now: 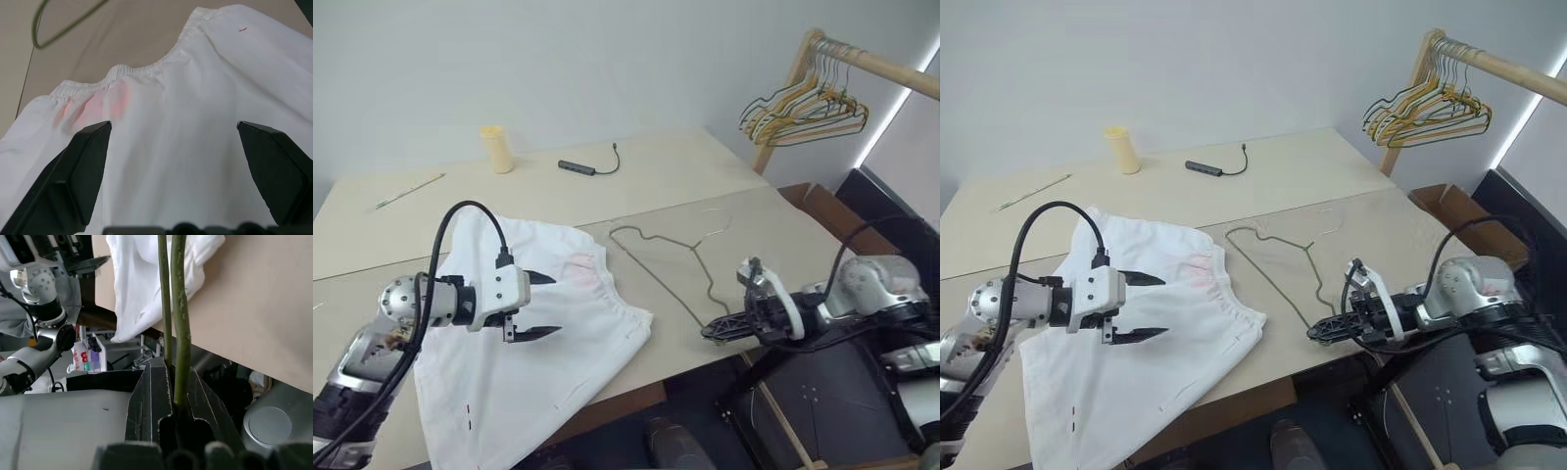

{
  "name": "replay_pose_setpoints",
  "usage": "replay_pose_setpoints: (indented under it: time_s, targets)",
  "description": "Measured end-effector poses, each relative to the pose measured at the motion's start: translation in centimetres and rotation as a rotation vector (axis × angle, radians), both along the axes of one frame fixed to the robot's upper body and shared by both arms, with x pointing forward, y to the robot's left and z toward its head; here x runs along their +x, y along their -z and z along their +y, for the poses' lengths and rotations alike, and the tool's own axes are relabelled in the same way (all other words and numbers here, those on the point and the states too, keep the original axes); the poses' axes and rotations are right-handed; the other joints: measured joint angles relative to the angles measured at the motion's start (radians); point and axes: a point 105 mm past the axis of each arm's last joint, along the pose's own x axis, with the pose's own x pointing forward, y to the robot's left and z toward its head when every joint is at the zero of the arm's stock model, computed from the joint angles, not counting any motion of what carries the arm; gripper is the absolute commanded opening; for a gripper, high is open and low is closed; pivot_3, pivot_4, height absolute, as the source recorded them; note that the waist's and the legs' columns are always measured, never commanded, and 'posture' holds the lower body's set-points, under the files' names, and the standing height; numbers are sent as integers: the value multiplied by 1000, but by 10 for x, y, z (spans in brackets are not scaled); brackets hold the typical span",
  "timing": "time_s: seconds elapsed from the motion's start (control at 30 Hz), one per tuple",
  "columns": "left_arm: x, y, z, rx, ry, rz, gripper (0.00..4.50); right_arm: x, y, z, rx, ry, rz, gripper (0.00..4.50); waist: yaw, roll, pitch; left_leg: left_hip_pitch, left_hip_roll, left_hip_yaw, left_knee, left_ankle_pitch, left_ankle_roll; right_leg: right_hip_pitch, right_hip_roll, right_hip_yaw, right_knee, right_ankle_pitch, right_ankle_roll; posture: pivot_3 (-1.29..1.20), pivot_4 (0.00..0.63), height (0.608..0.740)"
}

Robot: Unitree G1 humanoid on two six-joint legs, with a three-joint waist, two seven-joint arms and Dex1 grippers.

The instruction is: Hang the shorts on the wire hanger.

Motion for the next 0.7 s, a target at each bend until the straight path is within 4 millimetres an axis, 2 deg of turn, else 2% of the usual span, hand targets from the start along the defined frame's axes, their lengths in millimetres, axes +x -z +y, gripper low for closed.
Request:
replay_pose_setpoints:
  time_s: [0.2,0.37,0.7]
  targets:
    - [-7,6,0,9,2,28,4479,8,23,-7,-78,26,30,0,9,0,0,-1,0,-1,0,0,0,-1,-1,0,0,2,-3,-181,0,740]
    - [-9,8,1,14,0,35,4479,11,26,-8,-84,-3,-5,0,15,0,0,-1,0,-2,0,0,0,-1,-1,-1,0,2,-3,-177,0,740]
    - [-10,11,3,29,-8,39,4479,4,25,-2,-52,-123,-51,0,28,0,0,0,0,-6,1,0,0,0,-1,-1,1,2,-3,-172,0,740]
